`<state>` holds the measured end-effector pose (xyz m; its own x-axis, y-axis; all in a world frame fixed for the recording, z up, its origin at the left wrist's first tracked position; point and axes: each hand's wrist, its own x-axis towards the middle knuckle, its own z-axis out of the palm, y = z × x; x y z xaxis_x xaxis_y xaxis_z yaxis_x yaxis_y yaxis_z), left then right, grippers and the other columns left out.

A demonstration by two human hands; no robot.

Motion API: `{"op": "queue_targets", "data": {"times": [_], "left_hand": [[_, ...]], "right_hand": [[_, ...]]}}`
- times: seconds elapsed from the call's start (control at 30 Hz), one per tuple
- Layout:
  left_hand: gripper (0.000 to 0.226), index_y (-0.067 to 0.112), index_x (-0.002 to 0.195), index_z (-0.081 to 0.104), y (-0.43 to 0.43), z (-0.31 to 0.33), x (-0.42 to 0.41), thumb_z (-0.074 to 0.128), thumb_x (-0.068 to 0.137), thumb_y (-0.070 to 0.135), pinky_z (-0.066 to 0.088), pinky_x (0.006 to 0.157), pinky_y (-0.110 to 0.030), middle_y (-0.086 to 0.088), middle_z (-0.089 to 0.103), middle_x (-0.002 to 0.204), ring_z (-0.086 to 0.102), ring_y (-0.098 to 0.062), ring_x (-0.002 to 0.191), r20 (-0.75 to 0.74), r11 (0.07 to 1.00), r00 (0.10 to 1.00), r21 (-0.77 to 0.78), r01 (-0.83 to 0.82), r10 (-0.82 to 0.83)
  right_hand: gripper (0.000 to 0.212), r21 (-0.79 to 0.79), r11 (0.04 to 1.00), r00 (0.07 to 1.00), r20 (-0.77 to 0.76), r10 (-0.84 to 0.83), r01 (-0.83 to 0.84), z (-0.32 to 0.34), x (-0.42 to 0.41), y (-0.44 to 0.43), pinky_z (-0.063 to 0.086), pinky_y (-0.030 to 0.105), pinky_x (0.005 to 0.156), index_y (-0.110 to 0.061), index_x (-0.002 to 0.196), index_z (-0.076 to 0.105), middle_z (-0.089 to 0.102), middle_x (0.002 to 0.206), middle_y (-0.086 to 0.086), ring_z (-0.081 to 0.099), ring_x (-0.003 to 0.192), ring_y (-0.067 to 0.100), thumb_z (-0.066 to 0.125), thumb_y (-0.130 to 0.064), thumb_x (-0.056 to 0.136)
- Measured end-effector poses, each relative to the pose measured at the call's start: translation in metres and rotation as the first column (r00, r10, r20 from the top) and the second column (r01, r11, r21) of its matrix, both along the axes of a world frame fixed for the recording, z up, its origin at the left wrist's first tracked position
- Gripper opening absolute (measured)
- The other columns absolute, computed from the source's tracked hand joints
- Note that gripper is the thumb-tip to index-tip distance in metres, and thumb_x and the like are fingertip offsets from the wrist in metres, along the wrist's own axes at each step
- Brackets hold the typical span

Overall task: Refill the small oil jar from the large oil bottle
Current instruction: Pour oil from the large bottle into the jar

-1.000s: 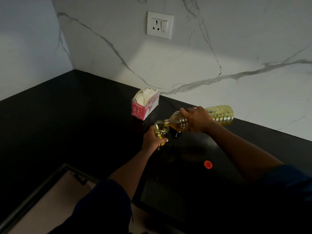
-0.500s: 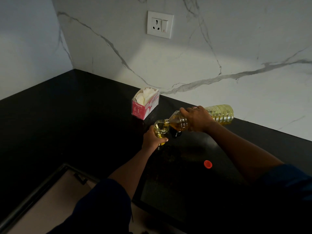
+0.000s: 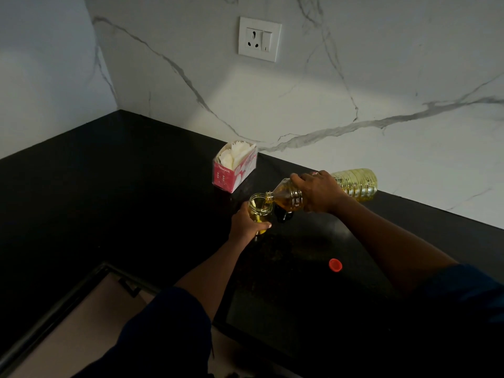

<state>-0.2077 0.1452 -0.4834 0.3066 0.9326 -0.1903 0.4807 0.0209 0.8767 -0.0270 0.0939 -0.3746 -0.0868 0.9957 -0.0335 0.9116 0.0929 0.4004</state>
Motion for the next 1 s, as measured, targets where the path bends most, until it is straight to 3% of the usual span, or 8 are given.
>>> {"op": "queue_targets", "data": {"times": [1.0], "left_hand": [[0.078,0.016,0.13,0.043,0.0007,-0.0016,0.0003,0.083,0.064,0.02,0.045,0.097,-0.035,-0.006,0.053,0.129,0.049,-0.023,0.122,0.009,1.0,1.0,-0.003,-0.002,0.002]], "right_hand": [[0.093,-0.002,1.0,1.0,0.013,0.005,-0.005,0.0028,-0.0018,-0.0003,0.036,0.041,0.101,-0.013,0.144,0.02,0.046,0.136,0.013,0.048,0.122,0.03,0.073,-0.041,0.072]]}}
